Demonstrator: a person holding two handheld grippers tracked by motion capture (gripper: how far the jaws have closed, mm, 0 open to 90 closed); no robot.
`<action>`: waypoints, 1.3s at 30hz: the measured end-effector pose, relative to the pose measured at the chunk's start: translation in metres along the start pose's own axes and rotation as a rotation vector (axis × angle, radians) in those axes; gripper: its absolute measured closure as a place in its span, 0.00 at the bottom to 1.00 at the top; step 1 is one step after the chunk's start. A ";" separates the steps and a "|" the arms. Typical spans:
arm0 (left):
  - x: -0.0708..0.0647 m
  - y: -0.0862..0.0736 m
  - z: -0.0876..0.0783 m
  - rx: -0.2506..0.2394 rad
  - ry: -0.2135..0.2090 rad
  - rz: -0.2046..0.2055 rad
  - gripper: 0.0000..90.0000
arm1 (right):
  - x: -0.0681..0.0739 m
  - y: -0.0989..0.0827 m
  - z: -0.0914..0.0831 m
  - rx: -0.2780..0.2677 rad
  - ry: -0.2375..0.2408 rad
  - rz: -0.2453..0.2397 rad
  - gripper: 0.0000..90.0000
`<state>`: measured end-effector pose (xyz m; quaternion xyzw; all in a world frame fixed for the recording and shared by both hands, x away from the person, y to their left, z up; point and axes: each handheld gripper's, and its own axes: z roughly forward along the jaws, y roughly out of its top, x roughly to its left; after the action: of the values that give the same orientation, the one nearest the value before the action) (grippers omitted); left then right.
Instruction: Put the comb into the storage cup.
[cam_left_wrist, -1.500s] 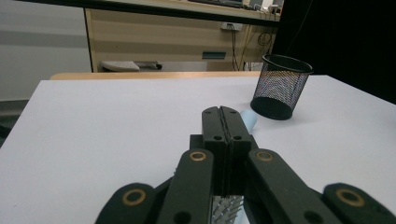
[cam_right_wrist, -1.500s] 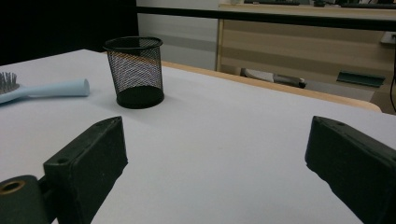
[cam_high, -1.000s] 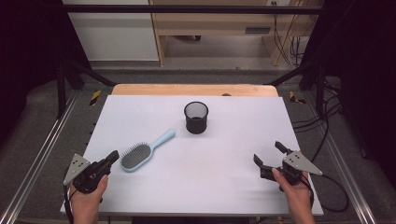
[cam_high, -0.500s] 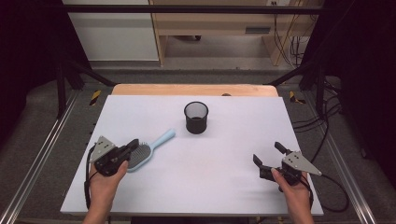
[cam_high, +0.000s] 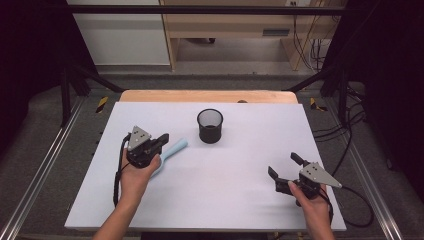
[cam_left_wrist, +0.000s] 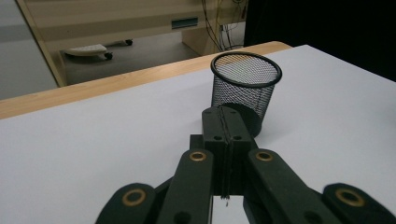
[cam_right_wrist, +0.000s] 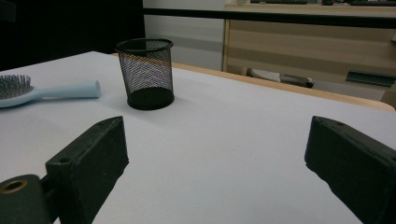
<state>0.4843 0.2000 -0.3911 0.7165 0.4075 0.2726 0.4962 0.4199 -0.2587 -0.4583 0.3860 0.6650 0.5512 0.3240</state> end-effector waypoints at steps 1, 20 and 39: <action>0.001 0.000 0.003 0.001 0.008 0.001 1.00 | 0.000 0.000 0.000 0.001 0.001 -0.003 0.07; 0.001 0.002 0.028 -0.016 0.092 -0.059 1.00 | 0.003 0.000 0.002 0.015 0.009 -0.030 0.07; 0.001 -0.001 0.052 0.065 0.108 -0.123 1.00 | 0.000 0.001 0.006 0.007 -0.012 -0.008 0.05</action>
<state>0.5259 0.1751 -0.4111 0.6901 0.4856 0.2667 0.4657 0.4256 -0.2552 -0.4581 0.3877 0.6665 0.5451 0.3291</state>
